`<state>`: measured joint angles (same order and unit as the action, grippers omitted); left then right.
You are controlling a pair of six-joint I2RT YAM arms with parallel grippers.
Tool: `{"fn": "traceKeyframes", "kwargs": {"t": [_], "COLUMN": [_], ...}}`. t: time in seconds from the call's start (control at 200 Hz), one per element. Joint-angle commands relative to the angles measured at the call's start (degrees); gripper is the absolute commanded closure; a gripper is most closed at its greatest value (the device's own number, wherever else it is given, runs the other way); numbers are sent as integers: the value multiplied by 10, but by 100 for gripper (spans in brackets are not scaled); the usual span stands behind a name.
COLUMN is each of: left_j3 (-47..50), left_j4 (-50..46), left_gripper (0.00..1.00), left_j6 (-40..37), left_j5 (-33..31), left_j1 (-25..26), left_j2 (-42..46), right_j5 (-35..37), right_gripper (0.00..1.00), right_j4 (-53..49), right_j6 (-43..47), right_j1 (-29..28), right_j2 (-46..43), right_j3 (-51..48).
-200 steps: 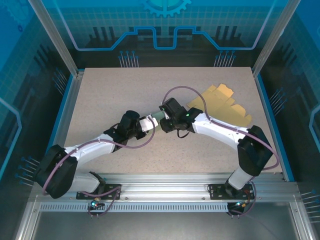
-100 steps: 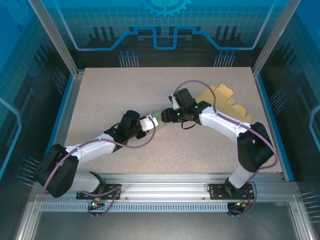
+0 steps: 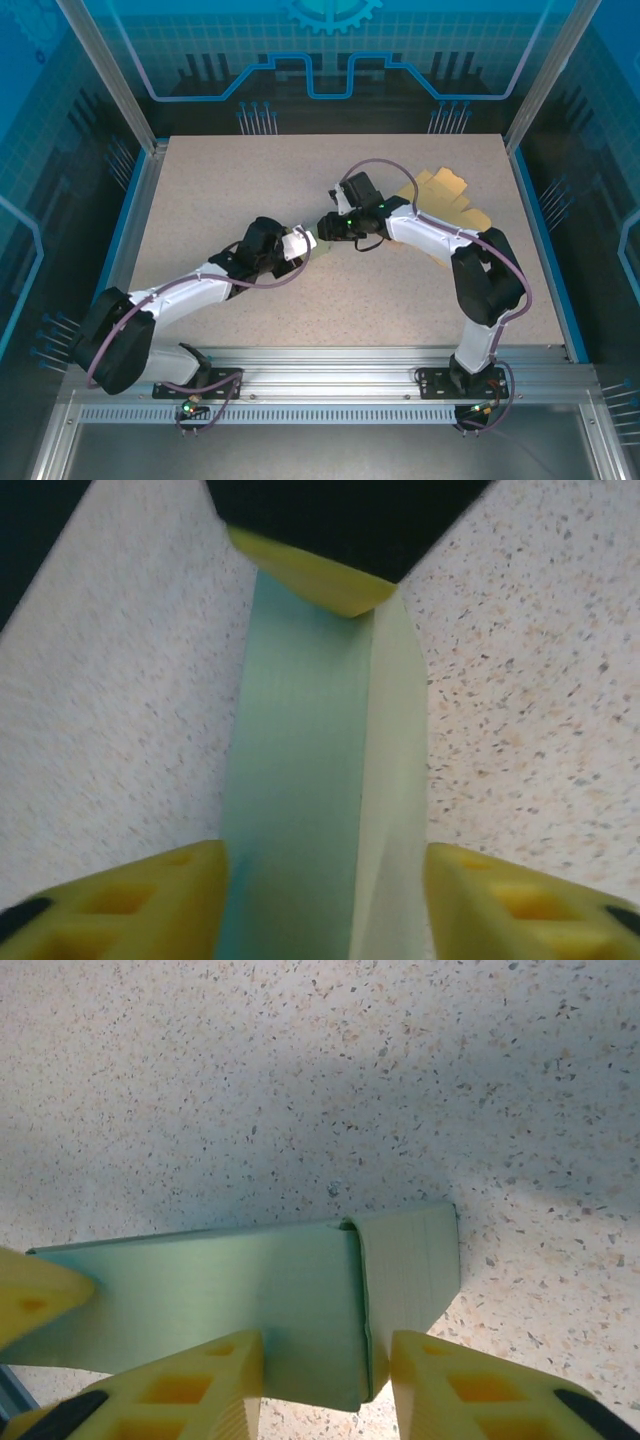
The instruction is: Fold the paper box
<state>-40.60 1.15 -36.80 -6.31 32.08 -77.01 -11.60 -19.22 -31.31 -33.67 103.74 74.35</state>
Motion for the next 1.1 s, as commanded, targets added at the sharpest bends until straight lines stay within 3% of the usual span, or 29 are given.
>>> {"fn": "traceKeyframes", "kwargs": {"t": [0.0, 0.15, 0.355, 0.42, 0.555, 0.6, 0.765, 0.83, 0.885, 1.096], "left_j3": [-41, -56, -99, -111, -135, -133, -101, -87, -85, -103], "left_j4": [-79, -110, -161, -168, -180, -172, -77, -12, 30, 200], "left_gripper": [32, 22, 25, 32, 62, 67, 68, 76, 77, 77], "left_j6": [26, 7, 4, 3, -4, -12, -77, -112, -138, -267], "left_j5": [5, -17, -43, -60, -80, -87, -135, -157, -160, -174], "left_j1": [0, 1, -9, -11, -11, -11, -10, -13, -23, -64], "left_j2": [19, 27, -52, -80, -109, -109, -106, -114, -129, -238], "right_j5": [-1, 3, -6, -7, -9, -9, -37, -49, -47, 82], "right_gripper": [63, 63, 64, 64, 64, 64, 59, 56, 54, 39], "right_j4": [-8, -7, -2, -1, -1, 0, 2, -1, -15, -176], "right_j6": [3, 5, 6, 6, 3, 2, -29, -49, -63, -100], "right_j1": [5, 6, 5, 4, 3, 4, 15, 25, 35, 54], "right_j2": [10, 5, 4, 1, -14, -23, -87, -133, -183, -401], "right_j3": [-22, -24, -24, -25, -31, -35, -55, -71, -85, -120]}}
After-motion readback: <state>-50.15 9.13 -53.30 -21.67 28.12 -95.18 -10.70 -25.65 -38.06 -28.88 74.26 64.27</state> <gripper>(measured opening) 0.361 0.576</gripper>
